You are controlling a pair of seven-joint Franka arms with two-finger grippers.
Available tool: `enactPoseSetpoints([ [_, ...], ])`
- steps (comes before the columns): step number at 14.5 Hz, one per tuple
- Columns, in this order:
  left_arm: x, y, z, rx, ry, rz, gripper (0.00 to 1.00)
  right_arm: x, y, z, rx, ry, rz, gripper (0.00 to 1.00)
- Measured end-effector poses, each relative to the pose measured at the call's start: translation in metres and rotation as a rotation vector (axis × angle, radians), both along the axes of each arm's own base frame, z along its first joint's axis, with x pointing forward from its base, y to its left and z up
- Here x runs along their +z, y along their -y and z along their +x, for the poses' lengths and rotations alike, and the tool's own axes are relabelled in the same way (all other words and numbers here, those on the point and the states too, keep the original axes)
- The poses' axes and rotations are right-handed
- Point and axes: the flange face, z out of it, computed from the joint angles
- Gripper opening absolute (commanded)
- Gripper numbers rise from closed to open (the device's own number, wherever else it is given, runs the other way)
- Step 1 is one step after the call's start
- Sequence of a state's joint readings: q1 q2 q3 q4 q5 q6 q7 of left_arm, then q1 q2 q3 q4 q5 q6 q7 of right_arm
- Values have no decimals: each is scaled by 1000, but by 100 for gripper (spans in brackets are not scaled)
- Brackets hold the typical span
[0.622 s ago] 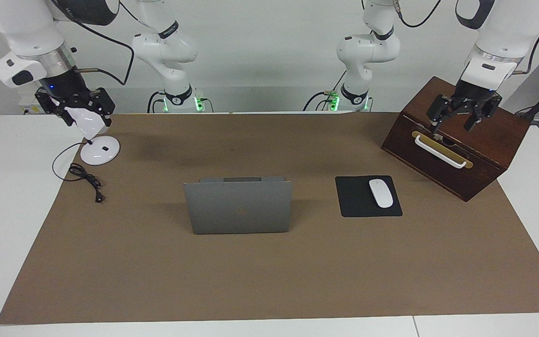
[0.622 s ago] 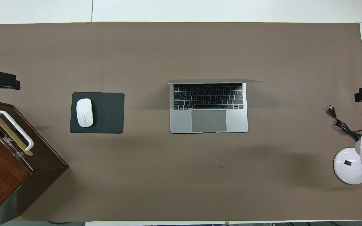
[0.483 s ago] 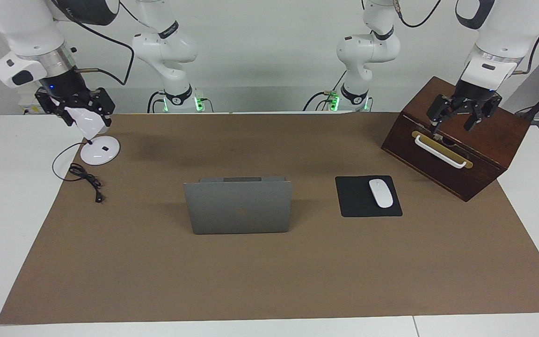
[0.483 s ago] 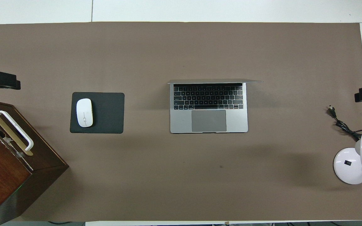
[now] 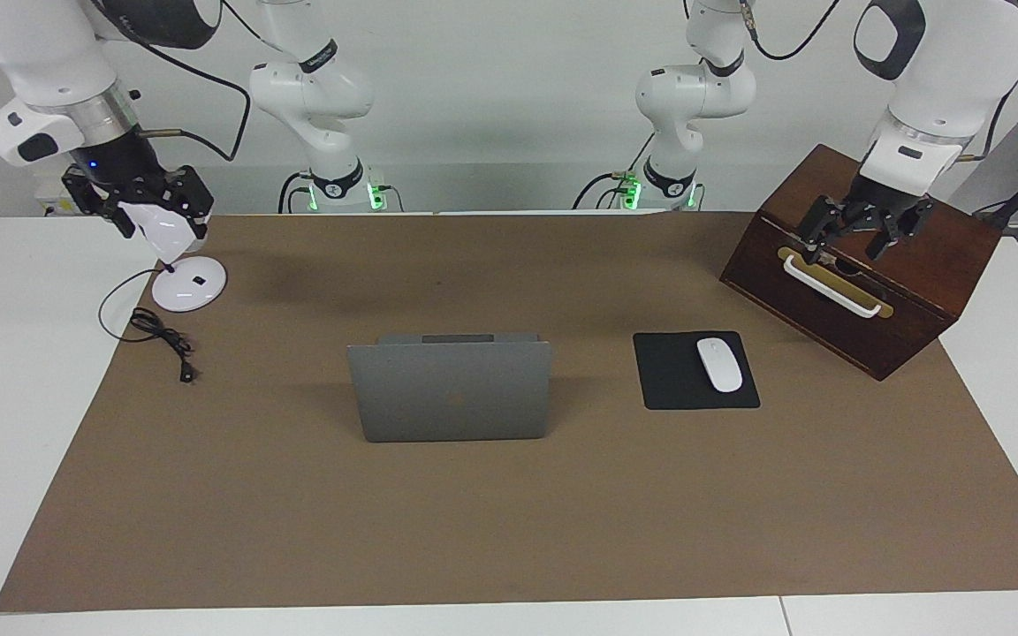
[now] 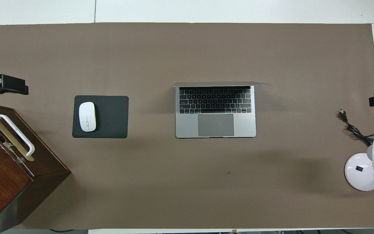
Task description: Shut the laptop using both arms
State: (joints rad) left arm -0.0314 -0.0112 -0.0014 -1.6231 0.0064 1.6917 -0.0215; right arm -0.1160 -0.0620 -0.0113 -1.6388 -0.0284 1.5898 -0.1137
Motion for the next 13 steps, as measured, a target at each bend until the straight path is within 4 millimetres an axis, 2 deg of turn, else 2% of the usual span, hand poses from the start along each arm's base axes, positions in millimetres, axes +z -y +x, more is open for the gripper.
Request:
enactPoseSetpoints([
  [3, -1, 0, 0, 0, -3, 0, 100, -8, 22, -4, -9, -16, 9, 100],
  [8, -2, 0, -1, 0, -7, 0, 100, -3, 22, -1, -16, 28, 4, 98],
  [9, -1, 0, -1, 0, -7, 0, 100, -1, 21, 2, -13, 49, 1, 92],
  [10, -1, 0, -1, 0, -6, 0, 100, 1, 18, 5, -6, 70, -3, 79],
  [12, 0, 0, -1, 1, -4, 0, 100, 1, 6, 13, 13, 110, -7, 49],
  [13, 0, 0, -1, 1, -4, 0, 100, 0, -3, 19, 21, 132, -9, 30],
])
